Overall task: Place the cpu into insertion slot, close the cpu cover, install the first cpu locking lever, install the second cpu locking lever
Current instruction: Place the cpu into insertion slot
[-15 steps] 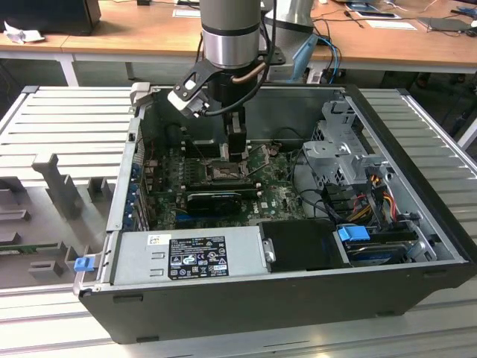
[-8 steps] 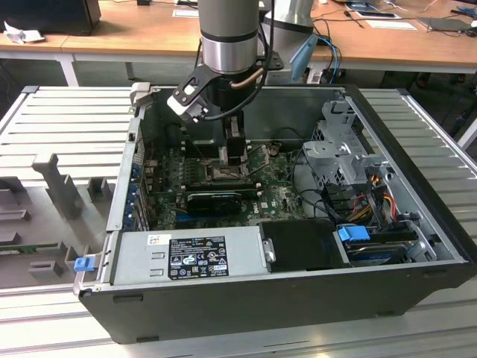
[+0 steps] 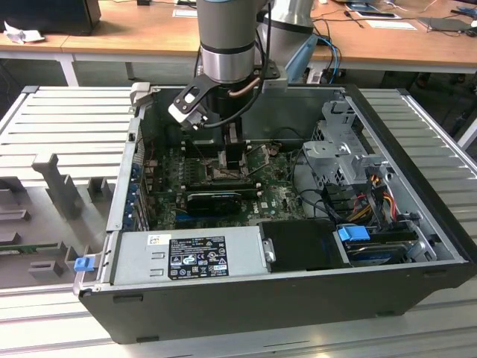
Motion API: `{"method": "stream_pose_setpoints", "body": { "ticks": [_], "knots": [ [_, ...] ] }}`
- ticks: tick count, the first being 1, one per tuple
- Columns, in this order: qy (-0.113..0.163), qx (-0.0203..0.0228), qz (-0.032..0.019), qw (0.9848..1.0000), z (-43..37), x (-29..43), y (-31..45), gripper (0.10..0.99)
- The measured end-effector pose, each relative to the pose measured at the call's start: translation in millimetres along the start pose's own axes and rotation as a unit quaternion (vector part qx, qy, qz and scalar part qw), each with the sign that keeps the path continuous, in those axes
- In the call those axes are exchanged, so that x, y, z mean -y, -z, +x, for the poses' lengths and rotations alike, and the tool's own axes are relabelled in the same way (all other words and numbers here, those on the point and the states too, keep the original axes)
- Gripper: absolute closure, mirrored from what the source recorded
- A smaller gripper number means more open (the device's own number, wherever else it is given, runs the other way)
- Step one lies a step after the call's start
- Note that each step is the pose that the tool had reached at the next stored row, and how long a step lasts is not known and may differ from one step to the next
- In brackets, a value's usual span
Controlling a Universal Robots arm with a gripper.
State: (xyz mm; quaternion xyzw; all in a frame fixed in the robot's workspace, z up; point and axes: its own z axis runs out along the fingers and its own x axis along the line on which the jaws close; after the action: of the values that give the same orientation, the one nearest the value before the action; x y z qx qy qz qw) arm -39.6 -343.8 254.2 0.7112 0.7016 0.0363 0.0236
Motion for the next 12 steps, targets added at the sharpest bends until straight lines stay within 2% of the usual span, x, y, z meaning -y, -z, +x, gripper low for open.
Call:
{"method": "stream_pose_setpoints", "body": {
  "ticks": [3, 12],
  "knots": [
    [0.0, 0.0, 0.0, 1.0, 6.4, 1.7, -8.5, 0.557],
    [0.01, -0.0009, 0.0002, 1.0, 14.2, 9.1, -20.6, 0.557]
  ]
}}
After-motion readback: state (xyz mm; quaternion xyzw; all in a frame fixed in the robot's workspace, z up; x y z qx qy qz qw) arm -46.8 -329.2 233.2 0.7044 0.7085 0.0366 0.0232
